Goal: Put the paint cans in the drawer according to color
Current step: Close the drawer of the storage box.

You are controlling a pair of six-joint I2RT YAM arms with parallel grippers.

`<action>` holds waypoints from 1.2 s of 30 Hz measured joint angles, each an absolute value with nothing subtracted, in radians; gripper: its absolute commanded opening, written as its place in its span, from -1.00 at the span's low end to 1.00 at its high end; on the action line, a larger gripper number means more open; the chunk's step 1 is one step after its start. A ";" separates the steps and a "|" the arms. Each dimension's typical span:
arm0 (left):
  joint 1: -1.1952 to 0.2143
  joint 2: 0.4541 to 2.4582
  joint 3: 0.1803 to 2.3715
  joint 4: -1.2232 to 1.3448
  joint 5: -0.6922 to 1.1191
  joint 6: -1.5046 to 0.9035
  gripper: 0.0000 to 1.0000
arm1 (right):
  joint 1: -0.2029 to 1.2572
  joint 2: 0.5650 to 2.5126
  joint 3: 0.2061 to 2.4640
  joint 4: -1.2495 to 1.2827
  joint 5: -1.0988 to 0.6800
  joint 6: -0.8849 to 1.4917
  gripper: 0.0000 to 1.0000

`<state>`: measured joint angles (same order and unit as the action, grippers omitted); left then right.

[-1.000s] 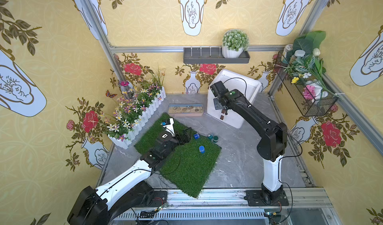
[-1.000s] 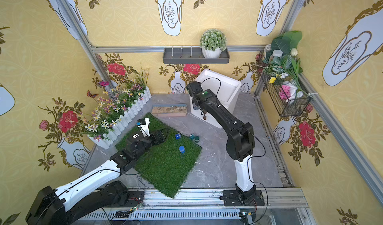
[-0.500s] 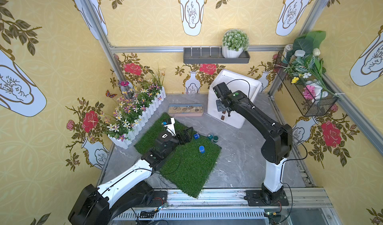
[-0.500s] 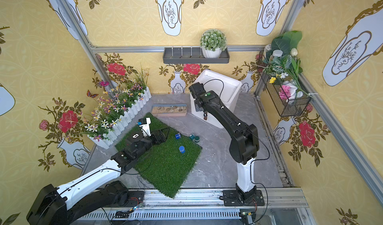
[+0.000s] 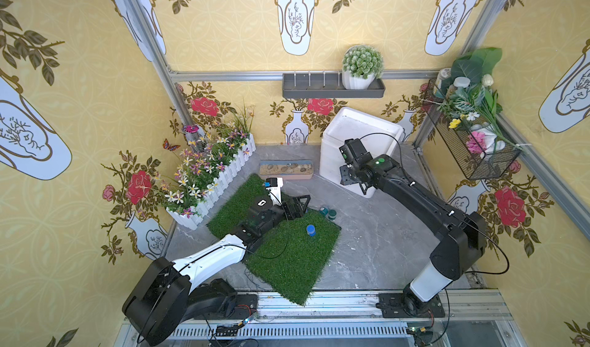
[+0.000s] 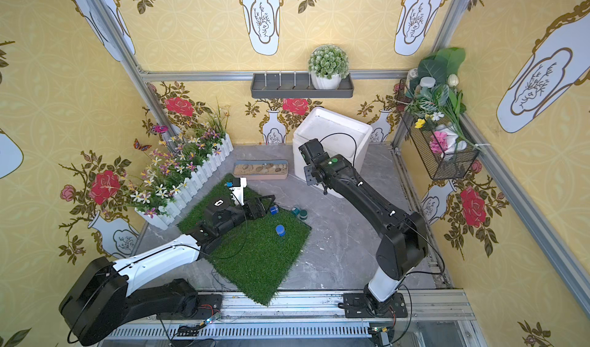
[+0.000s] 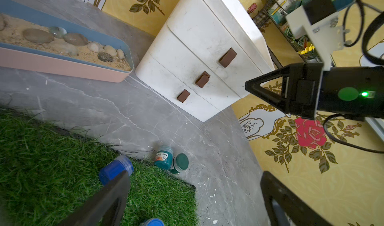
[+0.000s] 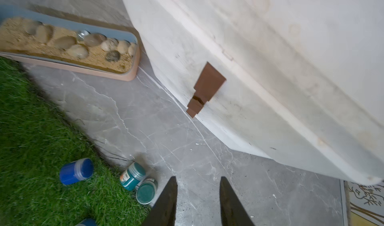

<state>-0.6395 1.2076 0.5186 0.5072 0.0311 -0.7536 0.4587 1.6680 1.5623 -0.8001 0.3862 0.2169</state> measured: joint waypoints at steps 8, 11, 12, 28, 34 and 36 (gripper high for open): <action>-0.640 1.237 0.533 0.525 0.057 -0.765 1.00 | 0.404 1.738 1.590 -0.823 0.477 0.227 0.15; -0.640 1.235 0.533 0.524 0.057 -0.770 1.00 | 0.392 1.773 1.631 -0.816 0.504 0.211 0.32; -0.640 1.231 0.533 0.524 0.058 -0.770 1.00 | 0.391 1.778 1.637 -0.817 0.507 0.207 0.38; -0.640 1.351 0.620 0.554 0.139 -0.769 0.93 | 0.426 1.605 1.506 -0.756 0.392 0.178 0.55; -0.654 1.566 0.813 0.530 0.228 -0.727 0.79 | 0.433 1.237 1.177 -0.563 0.203 0.295 0.55; -0.666 1.645 0.908 0.474 0.236 -0.692 0.78 | 0.431 1.098 1.040 -0.477 0.149 0.368 0.58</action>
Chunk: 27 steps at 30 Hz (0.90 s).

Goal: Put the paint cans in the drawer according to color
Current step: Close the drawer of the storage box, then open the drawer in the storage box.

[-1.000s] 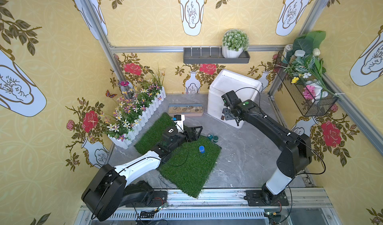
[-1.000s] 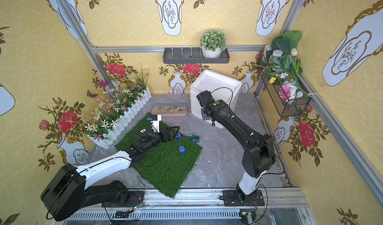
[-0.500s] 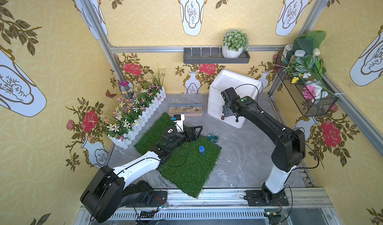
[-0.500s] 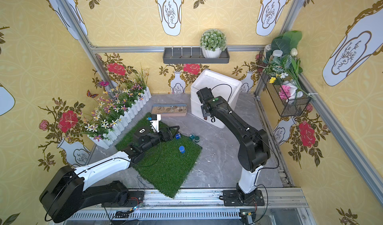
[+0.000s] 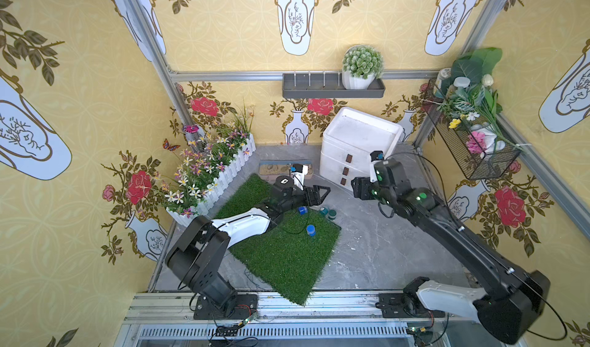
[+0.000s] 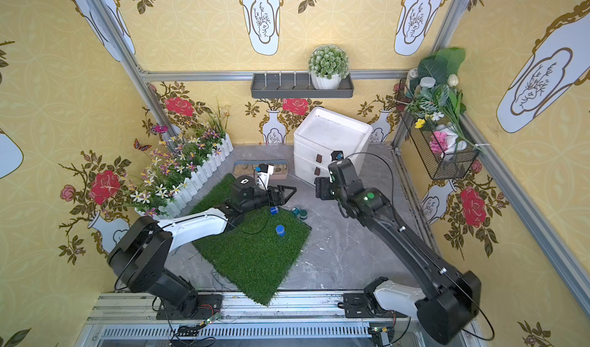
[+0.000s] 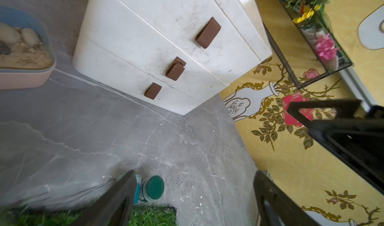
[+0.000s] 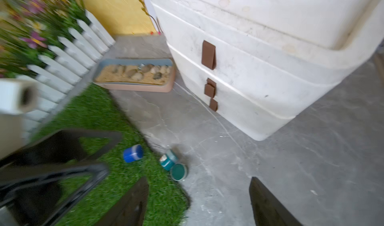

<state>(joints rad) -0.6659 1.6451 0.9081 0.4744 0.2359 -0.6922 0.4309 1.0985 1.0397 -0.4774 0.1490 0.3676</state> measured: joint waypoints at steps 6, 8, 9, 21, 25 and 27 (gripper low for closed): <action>-0.707 1.810 1.121 0.313 0.194 -0.576 0.61 | 0.409 0.862 0.746 -0.331 0.142 0.542 0.75; -0.714 1.883 1.222 0.239 0.171 -0.544 0.61 | 0.338 0.755 0.614 -0.256 0.113 0.612 0.75; -0.719 1.924 1.278 0.213 0.142 -0.526 0.55 | 0.297 0.726 0.570 -0.251 0.107 0.649 0.74; -0.730 2.180 1.672 0.030 0.028 -0.422 0.23 | 0.006 0.670 0.463 -0.232 -0.130 0.789 0.73; -0.732 2.226 1.739 0.017 0.010 -0.419 0.19 | 0.000 0.686 0.471 -0.235 -0.156 0.789 0.73; -0.735 2.238 1.752 0.016 0.007 -0.420 0.17 | -0.001 0.693 0.480 -0.236 -0.164 0.787 0.73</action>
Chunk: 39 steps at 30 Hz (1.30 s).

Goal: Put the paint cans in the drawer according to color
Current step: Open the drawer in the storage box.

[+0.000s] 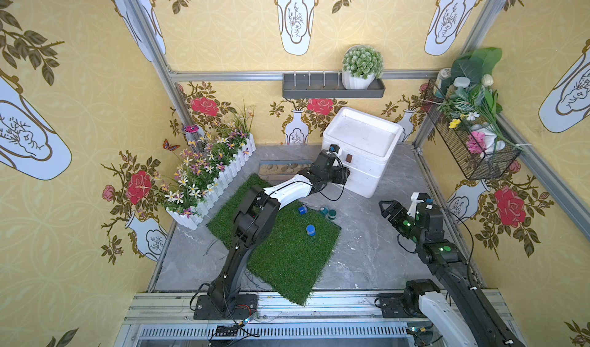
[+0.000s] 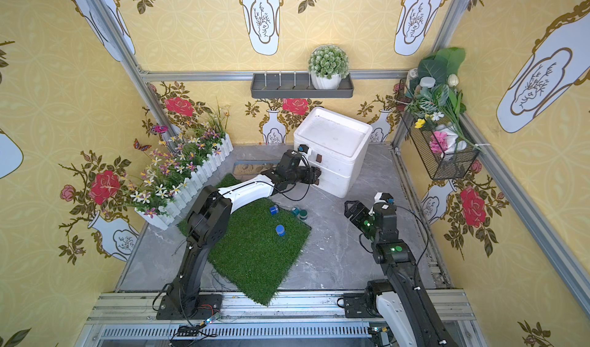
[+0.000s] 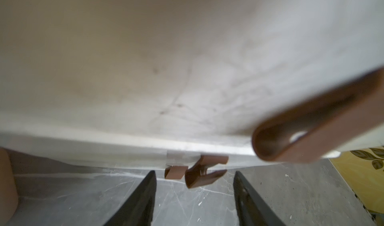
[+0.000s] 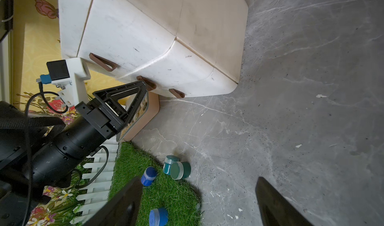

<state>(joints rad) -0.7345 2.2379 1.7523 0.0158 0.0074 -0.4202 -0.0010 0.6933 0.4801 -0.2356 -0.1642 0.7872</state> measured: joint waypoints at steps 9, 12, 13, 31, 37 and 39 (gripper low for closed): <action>-0.753 2.275 1.779 0.032 -0.001 -0.420 -0.22 | -0.008 0.714 0.498 -0.235 -0.192 0.764 0.70; -0.753 2.275 1.779 0.032 -0.010 -0.423 -0.40 | -0.008 0.717 0.499 -0.235 -0.199 0.762 0.69; -0.753 2.275 1.779 0.034 -0.011 -0.423 -0.48 | -0.008 0.717 0.500 -0.236 -0.199 0.761 0.69; -0.753 2.178 1.652 0.117 0.035 -0.420 -1.00 | -0.009 0.747 0.500 -0.233 -0.218 0.760 0.61; -0.753 2.103 1.530 0.164 0.058 -0.403 -1.00 | -0.011 0.747 0.500 -0.233 -0.224 0.762 0.60; -0.753 2.079 1.491 0.182 0.068 -0.397 -1.00 | -0.010 0.748 0.500 -0.233 -0.224 0.762 0.60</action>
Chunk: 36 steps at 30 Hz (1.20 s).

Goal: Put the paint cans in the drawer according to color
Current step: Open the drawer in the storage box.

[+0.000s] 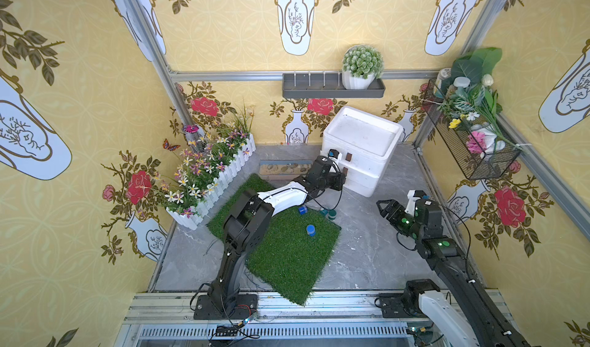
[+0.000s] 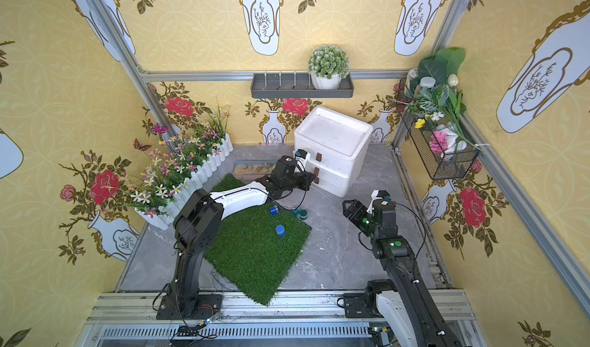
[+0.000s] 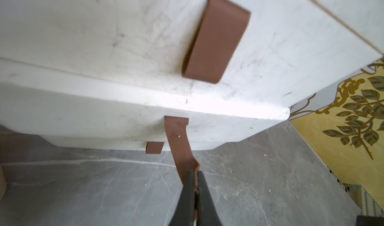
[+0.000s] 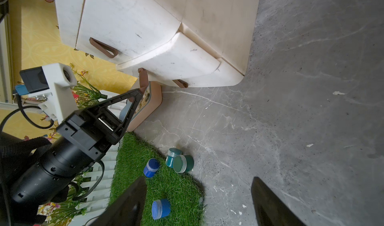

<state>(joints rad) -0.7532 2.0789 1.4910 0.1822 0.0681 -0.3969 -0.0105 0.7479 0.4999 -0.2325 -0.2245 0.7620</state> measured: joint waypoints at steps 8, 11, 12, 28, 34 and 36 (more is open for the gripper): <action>-0.760 1.979 1.314 0.248 0.089 -0.389 -1.00 | -0.010 0.760 0.500 -0.225 -0.228 0.764 0.58; -0.765 1.949 1.267 0.270 0.090 -0.387 -1.00 | -0.010 0.758 0.504 -0.211 -0.232 0.764 0.58; -0.767 1.938 1.252 0.277 0.092 -0.382 -1.00 | -0.010 0.755 0.508 -0.211 -0.233 0.763 0.58; -0.776 1.707 1.094 0.290 0.057 -0.374 0.50 | 0.026 0.732 0.568 -0.208 -0.361 0.729 0.58; -0.773 1.459 0.851 0.370 -0.098 -0.355 1.00 | 0.154 0.792 0.612 -0.215 -0.390 0.695 0.58; -0.768 1.332 0.686 0.403 -0.168 -0.379 1.00 | 0.263 0.868 0.670 -0.249 -0.347 0.658 0.58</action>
